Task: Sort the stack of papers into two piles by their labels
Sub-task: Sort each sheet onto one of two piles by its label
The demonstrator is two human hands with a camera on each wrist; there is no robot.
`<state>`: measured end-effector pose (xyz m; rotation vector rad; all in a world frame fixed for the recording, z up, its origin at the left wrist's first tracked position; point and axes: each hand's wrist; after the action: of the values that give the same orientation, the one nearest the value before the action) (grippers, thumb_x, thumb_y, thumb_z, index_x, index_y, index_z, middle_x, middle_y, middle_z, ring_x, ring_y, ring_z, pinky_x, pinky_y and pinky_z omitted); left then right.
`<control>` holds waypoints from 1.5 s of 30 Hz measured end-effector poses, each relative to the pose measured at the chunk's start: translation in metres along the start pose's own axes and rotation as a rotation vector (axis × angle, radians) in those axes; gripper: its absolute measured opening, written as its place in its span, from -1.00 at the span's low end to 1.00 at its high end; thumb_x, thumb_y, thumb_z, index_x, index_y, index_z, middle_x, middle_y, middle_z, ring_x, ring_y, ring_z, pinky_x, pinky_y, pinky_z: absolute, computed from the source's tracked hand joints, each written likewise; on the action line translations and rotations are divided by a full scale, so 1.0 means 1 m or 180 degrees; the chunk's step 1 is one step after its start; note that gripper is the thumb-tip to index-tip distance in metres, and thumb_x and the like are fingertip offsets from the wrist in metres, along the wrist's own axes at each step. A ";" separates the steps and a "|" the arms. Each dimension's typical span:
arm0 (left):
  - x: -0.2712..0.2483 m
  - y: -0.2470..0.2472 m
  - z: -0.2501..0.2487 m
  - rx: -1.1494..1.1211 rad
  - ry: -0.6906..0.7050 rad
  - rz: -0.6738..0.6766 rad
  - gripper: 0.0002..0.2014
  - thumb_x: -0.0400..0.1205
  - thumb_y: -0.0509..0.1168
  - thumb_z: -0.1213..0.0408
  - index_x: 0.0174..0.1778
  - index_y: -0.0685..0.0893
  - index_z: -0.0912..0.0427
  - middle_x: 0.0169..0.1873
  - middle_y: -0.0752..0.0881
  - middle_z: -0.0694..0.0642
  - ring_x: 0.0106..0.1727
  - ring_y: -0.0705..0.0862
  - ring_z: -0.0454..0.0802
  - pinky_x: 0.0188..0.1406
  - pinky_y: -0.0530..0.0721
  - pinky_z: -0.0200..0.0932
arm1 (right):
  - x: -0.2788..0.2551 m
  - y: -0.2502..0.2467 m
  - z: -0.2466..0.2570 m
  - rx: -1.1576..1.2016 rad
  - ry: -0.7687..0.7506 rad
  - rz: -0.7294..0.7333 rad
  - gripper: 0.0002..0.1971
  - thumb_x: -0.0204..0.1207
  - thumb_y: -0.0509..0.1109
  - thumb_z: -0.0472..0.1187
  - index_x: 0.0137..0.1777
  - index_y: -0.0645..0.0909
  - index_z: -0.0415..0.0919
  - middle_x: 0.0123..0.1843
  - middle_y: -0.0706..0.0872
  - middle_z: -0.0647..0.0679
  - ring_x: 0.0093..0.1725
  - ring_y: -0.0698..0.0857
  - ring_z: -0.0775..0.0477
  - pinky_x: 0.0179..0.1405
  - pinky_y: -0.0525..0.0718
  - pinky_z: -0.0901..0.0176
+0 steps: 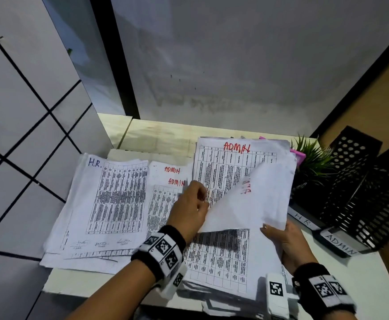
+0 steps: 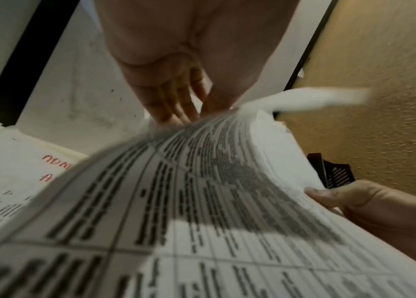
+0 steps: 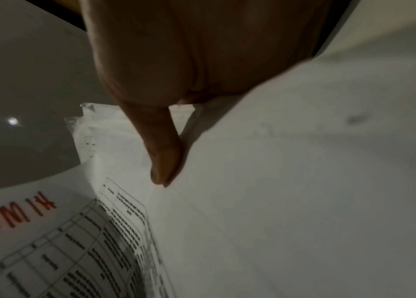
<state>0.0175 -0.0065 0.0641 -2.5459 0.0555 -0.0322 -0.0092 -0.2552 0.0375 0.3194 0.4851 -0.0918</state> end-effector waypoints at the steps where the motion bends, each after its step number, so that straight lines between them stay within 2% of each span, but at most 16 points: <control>1: 0.002 0.002 0.005 0.0083 -0.0124 -0.0137 -0.75 0.56 0.38 0.32 -0.03 0.43 -0.01 -0.05 0.54 -0.07 -0.11 0.61 -0.16 -0.17 0.57 -0.26 | 0.001 -0.001 0.000 0.0005 -0.0001 0.0013 -0.59 0.44 0.35 -0.56 0.31 0.57 -0.49 0.13 0.78 -0.41 -0.05 0.81 -0.34 -0.20 0.78 0.00; 3: 0.005 0.003 0.011 -0.0007 -0.0420 -0.0474 -0.68 0.47 0.49 0.30 -0.03 0.46 0.04 -0.02 0.47 -0.06 -0.01 0.56 -0.12 -0.04 0.54 -0.25 | 0.001 -0.001 -0.001 0.0008 -0.0034 0.0055 -0.57 0.41 0.38 -0.54 0.31 0.57 -0.47 0.16 0.76 -0.43 -0.02 0.80 -0.36 -0.14 0.80 -0.04; 6: 0.008 0.005 0.016 -0.0554 -0.1019 -0.0826 -0.66 0.43 0.55 0.27 -0.06 0.50 0.08 -0.11 0.56 0.00 -0.13 0.58 -0.07 -0.22 0.54 -0.25 | 0.001 -0.001 0.000 -0.0038 -0.0092 0.0114 -0.30 0.11 0.68 -0.32 0.30 0.58 -0.46 0.16 0.76 -0.44 -0.02 0.80 -0.35 -0.04 0.80 -0.10; 8: 0.008 0.004 0.016 -0.1080 -0.1068 -0.1095 -0.68 0.41 0.56 0.38 -0.14 0.54 0.07 -0.26 0.60 0.03 -0.27 0.57 -0.04 -0.30 0.57 -0.25 | 0.001 -0.001 -0.001 -0.0067 -0.0075 0.0111 0.00 -0.21 0.83 -0.13 0.31 0.58 -0.45 0.15 0.76 -0.43 0.00 0.80 -0.37 -0.02 0.79 -0.15; 10: 0.008 0.004 0.015 -0.1294 -0.1005 -0.1269 -0.69 0.39 0.56 0.45 -0.21 0.57 0.05 -0.35 0.61 0.02 -0.34 0.57 -0.07 -0.31 0.60 -0.27 | 0.003 -0.002 -0.002 -0.0054 -0.0077 0.0097 0.08 -0.31 0.85 -0.07 0.30 0.59 -0.45 0.15 0.77 -0.43 0.01 0.79 -0.38 -0.03 0.79 -0.17; 13: 0.003 0.003 0.011 -0.1138 -0.0857 -0.1245 -0.76 0.46 0.52 0.43 -0.19 0.62 0.03 -0.33 0.69 0.01 -0.35 0.66 -0.14 -0.43 0.63 -0.40 | 0.003 -0.001 -0.001 -0.0004 -0.0050 0.0042 -0.08 -0.15 0.79 -0.21 0.29 0.58 -0.48 0.13 0.77 -0.44 -0.03 0.80 -0.37 -0.08 0.79 -0.14; 17: -0.006 0.003 0.015 -0.0572 -0.0122 -0.1106 -0.78 0.56 0.43 0.38 0.09 0.67 0.07 -0.23 0.79 0.01 -0.26 0.78 -0.12 -0.34 0.78 -0.19 | 0.000 0.002 0.002 0.0070 -0.0078 -0.0004 -0.41 0.17 0.53 -0.43 0.27 0.59 -0.45 0.09 0.79 -0.40 -0.07 0.81 -0.32 -0.12 0.80 -0.10; 20: -0.012 0.002 0.017 -0.0142 0.0432 -0.1054 -0.78 0.59 0.40 0.38 0.14 0.71 0.13 -0.25 0.82 0.05 -0.36 0.77 -0.11 -0.43 0.78 -0.14 | -0.001 0.001 0.003 0.0070 -0.0063 -0.0049 -0.49 0.27 0.45 -0.49 0.27 0.58 -0.45 0.10 0.78 -0.42 -0.08 0.81 -0.32 -0.13 0.80 -0.10; 25: -0.028 0.006 0.029 -0.0044 0.1195 -0.1043 -0.76 0.57 0.32 0.23 0.06 0.77 0.22 0.32 0.64 0.21 0.25 0.67 -0.05 0.18 0.65 -0.36 | -0.001 -0.003 0.001 0.0050 -0.0006 -0.0105 -0.53 0.35 0.39 -0.54 0.31 0.57 -0.48 0.15 0.75 -0.46 -0.04 0.79 -0.37 -0.14 0.80 -0.11; 28: -0.033 0.004 0.034 -0.0126 0.1421 -0.0887 -0.79 0.56 0.31 0.29 0.00 0.79 0.27 0.36 0.62 0.11 0.33 0.63 -0.13 0.31 0.59 -0.29 | -0.002 -0.005 -0.001 -0.0088 0.0060 -0.0113 -0.57 0.42 0.32 -0.61 0.30 0.58 -0.45 0.13 0.77 -0.44 -0.04 0.80 -0.41 -0.16 0.80 -0.16; 34: -0.037 -0.003 0.023 -0.0424 0.1021 -0.0557 -0.89 0.59 0.28 0.10 -0.05 0.64 -0.01 0.27 0.64 -0.13 0.17 0.70 -0.17 0.11 0.73 -0.19 | -0.002 -0.003 -0.002 -0.0056 0.0090 -0.0141 -0.56 0.37 0.37 -0.57 0.29 0.58 -0.44 0.12 0.77 -0.43 -0.06 0.80 -0.41 -0.17 0.80 -0.16; 36: -0.044 -0.008 0.015 -0.0627 0.0655 -0.0087 -0.77 0.54 0.26 -0.17 0.02 0.52 -0.20 0.29 0.61 -0.18 0.14 0.70 -0.19 -0.01 0.76 -0.26 | -0.002 -0.003 -0.002 0.0091 0.0097 -0.0181 -0.50 0.29 0.42 -0.50 0.29 0.57 -0.47 0.12 0.76 -0.46 -0.10 0.80 -0.37 -0.19 0.79 -0.13; 38: -0.050 -0.010 0.011 -0.0597 0.0501 0.0265 -0.49 0.45 0.34 -0.28 0.26 0.37 -0.26 0.26 0.56 -0.30 0.20 0.61 -0.39 0.14 0.64 -0.42 | -0.001 -0.005 -0.002 0.0208 0.0098 -0.0217 -0.49 0.27 0.42 -0.47 0.29 0.58 -0.46 0.14 0.75 -0.47 -0.10 0.81 -0.35 -0.21 0.79 -0.13; 41: -0.050 -0.003 0.008 -0.0419 0.0442 0.0015 -0.49 0.57 0.42 0.11 0.37 0.34 -0.14 0.16 0.59 -0.34 0.05 0.58 -0.60 0.03 0.55 -0.61 | -0.002 -0.007 -0.002 0.0241 0.0111 -0.0180 -0.48 0.28 0.42 -0.46 0.31 0.57 -0.47 0.17 0.74 -0.47 -0.08 0.81 -0.34 -0.14 0.80 -0.21; 43: -0.045 -0.001 0.005 -0.0701 0.0226 -0.0430 -0.62 0.61 0.38 0.32 0.19 0.42 -0.17 -0.05 0.76 -0.13 -0.15 0.70 -0.45 -0.28 0.61 -0.54 | -0.004 -0.007 -0.002 0.0227 0.0117 -0.0153 -0.48 0.28 0.42 -0.46 0.31 0.57 -0.46 0.17 0.74 -0.46 -0.05 0.80 -0.35 -0.09 0.79 -0.25; 45: -0.039 -0.007 0.003 -0.1124 -0.0109 -0.0764 -0.63 0.57 0.42 0.35 0.03 0.44 -0.19 -0.13 0.81 -0.01 -0.17 0.76 -0.28 -0.36 0.64 -0.45 | -0.006 -0.005 -0.002 0.0231 0.0110 -0.0131 -0.50 0.30 0.42 -0.46 0.30 0.58 -0.43 0.16 0.76 -0.42 -0.02 0.81 -0.35 -0.12 0.80 -0.21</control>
<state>-0.0207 0.0026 0.0647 -2.8906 -0.2818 -0.0786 -0.0158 -0.2594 0.0373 0.3827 0.5235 -0.1443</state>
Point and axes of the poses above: each hand's wrist, its own x-axis towards the middle knuckle, its own y-axis out of the palm, z = x × y
